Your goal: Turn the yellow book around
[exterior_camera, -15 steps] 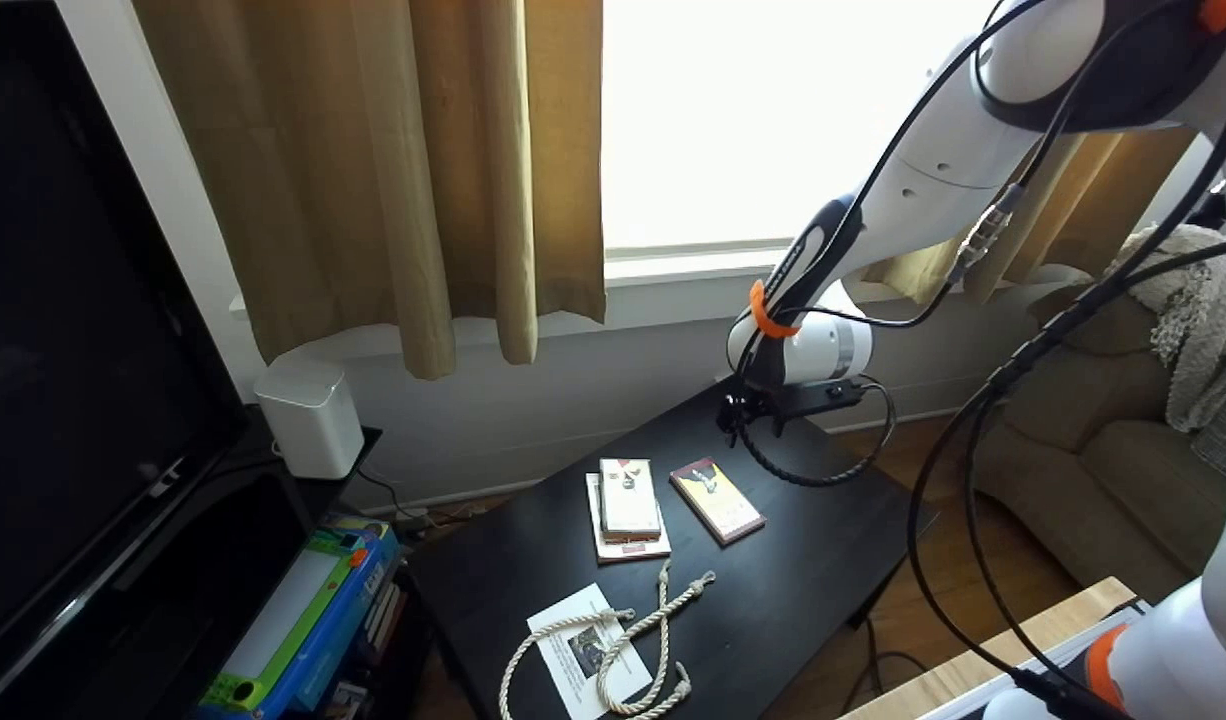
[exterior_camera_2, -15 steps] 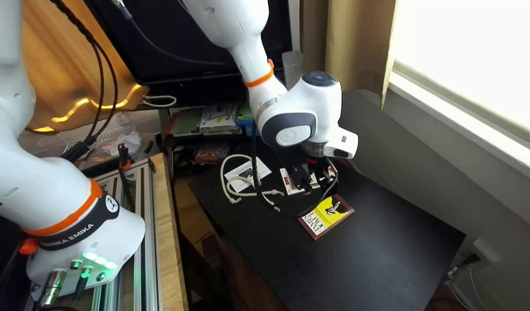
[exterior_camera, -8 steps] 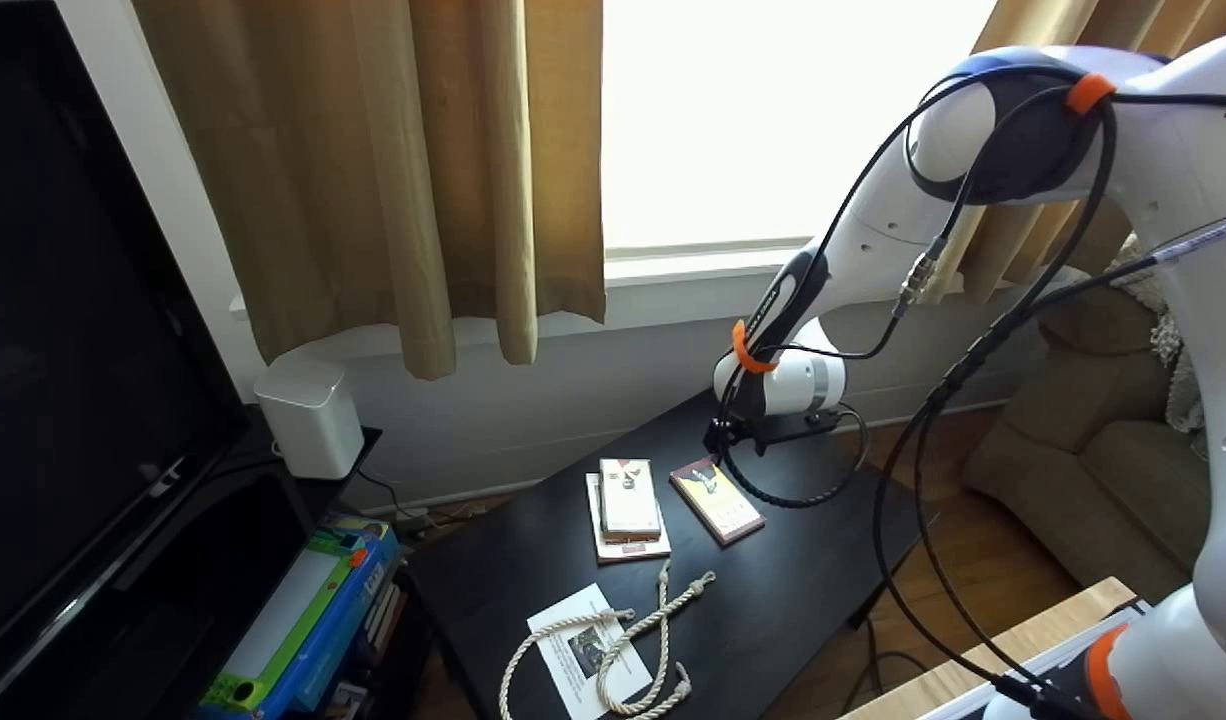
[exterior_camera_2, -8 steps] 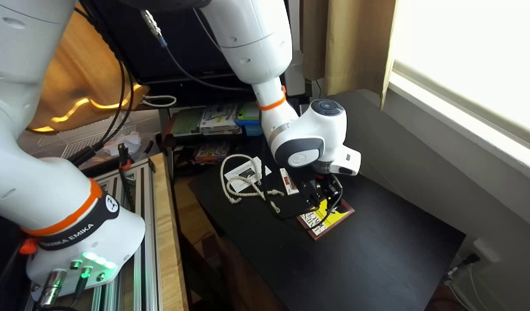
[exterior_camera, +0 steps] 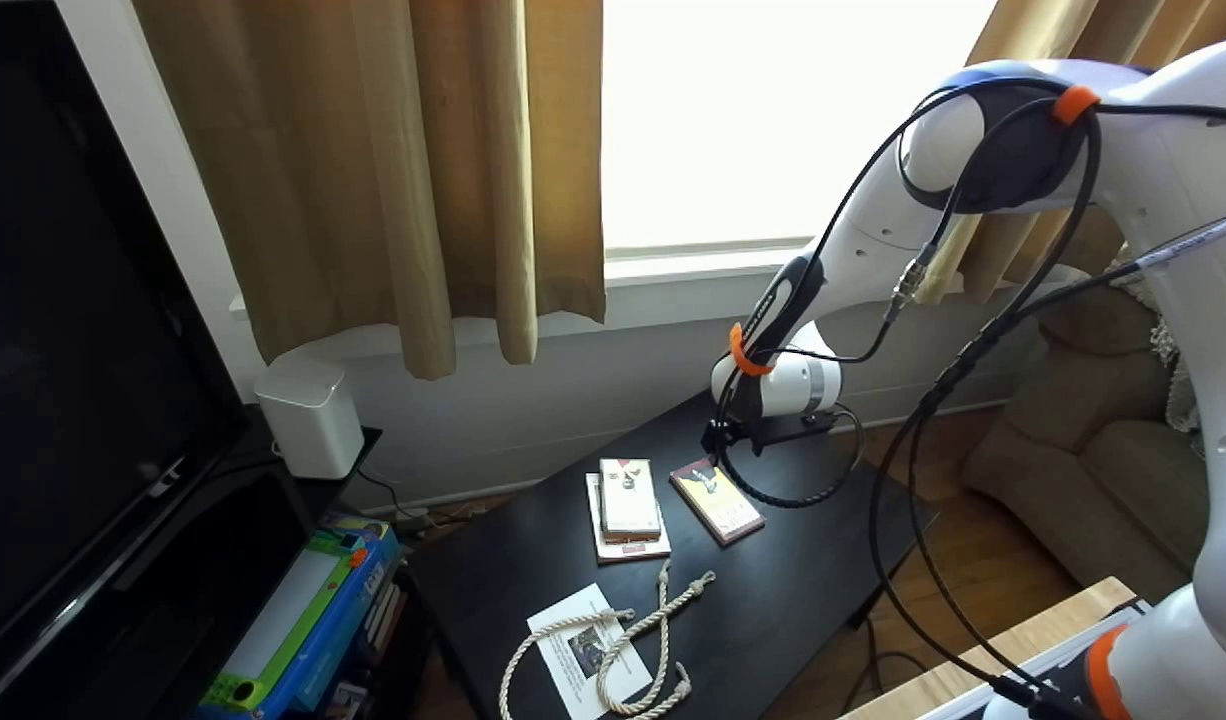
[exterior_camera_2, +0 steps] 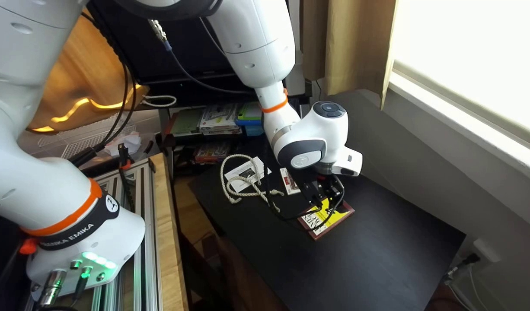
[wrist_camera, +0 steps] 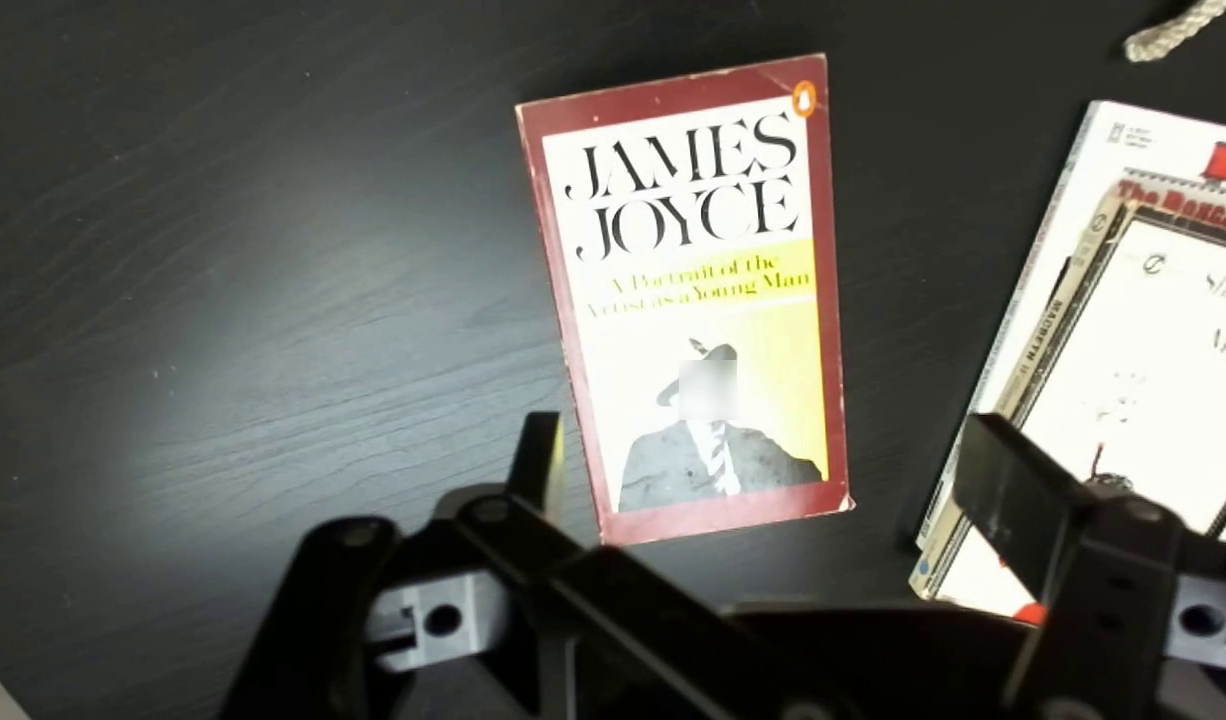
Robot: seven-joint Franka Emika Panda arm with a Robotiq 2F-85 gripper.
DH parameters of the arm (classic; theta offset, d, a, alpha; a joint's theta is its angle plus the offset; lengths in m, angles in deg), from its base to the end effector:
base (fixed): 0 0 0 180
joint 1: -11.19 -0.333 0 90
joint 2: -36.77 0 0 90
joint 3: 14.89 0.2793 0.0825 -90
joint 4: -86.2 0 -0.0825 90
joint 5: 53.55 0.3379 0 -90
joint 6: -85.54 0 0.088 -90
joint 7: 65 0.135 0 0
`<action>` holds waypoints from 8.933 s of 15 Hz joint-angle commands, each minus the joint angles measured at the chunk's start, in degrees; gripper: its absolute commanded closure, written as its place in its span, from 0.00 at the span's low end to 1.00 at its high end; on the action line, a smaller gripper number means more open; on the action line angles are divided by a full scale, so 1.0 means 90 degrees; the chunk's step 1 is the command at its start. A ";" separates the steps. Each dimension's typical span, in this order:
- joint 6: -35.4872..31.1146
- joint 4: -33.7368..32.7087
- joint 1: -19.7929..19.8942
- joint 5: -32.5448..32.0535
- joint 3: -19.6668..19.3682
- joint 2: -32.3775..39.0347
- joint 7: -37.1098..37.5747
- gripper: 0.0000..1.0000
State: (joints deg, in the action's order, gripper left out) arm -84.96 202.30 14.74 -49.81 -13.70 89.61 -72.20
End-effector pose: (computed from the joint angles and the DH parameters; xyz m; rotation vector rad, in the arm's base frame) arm 0.5092 -0.0237 -0.0124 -3.1155 -0.0184 -0.0454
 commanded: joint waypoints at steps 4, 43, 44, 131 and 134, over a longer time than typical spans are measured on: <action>0.0095 -0.0663 0.0404 -0.0131 0.0203 0.0522 -0.0017 0.00; 0.1150 -0.3568 0.0281 0.0628 0.0133 0.2938 0.1414 1.00; 0.0982 -0.3499 0.0195 0.0709 0.0019 0.2923 0.1677 1.00; 0.1500 -0.1266 -0.0861 0.1428 -0.0979 0.2043 0.5815 1.00; 0.1224 -0.1341 -0.0703 0.1561 -0.0810 0.2139 0.5775 1.00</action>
State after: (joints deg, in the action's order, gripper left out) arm -70.60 191.25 7.82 -37.82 -22.04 107.12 -20.19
